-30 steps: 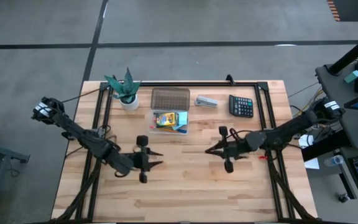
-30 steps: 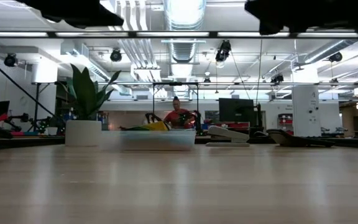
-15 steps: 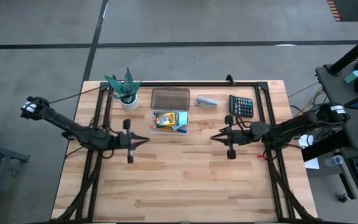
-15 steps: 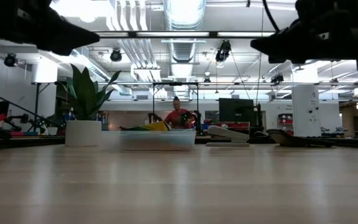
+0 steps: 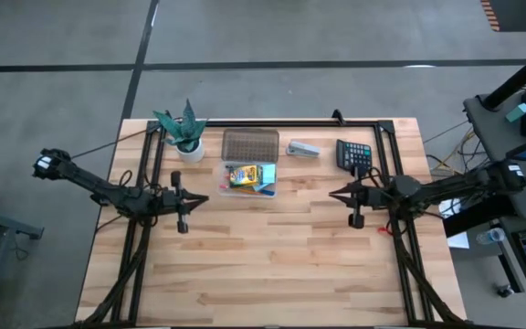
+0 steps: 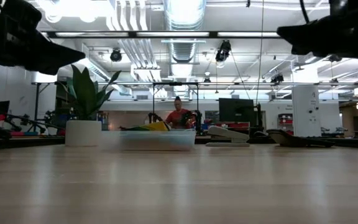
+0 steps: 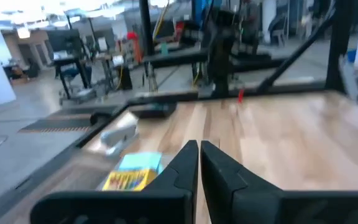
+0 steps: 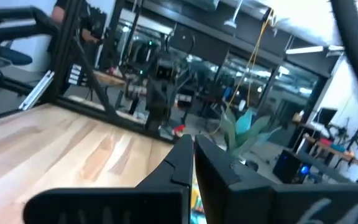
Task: Pack school essentials
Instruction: Return to Home Position
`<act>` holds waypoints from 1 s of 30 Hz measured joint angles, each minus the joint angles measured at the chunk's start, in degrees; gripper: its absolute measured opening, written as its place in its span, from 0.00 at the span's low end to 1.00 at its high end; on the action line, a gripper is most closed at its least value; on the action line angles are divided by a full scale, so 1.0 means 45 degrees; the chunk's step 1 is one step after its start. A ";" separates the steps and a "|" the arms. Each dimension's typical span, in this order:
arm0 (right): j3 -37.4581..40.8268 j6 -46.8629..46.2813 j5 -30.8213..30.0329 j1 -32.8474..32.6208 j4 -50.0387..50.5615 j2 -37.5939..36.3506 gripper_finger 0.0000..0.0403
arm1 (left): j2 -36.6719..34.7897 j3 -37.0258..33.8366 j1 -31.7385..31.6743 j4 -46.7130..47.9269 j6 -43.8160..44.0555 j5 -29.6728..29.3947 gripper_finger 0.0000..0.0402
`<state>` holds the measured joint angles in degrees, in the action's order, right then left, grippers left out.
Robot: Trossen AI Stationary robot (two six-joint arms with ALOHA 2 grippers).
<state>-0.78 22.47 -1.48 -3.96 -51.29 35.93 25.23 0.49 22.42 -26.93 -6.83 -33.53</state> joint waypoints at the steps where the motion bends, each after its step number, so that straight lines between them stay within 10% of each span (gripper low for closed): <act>1: 0.0000 0.0040 0.0007 -0.0002 0.0194 -0.0278 0.02 | -0.0131 0.0000 -0.0020 0.0453 0.0066 -0.0020 0.00; 18: 0.0015 0.0350 0.0007 -0.0002 0.4419 -0.4805 0.02 | -0.5450 -0.0019 -0.0068 0.4763 -0.1222 -0.0115 0.00; 30: -0.0187 0.1041 -0.0040 -0.0002 0.8138 -0.7978 0.02 | -0.4747 -0.0012 -0.0063 0.4915 -0.1292 -0.0332 0.00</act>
<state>-1.62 27.16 -1.66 -3.97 -14.66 0.03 3.87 0.44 22.13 -4.81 -12.64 -35.03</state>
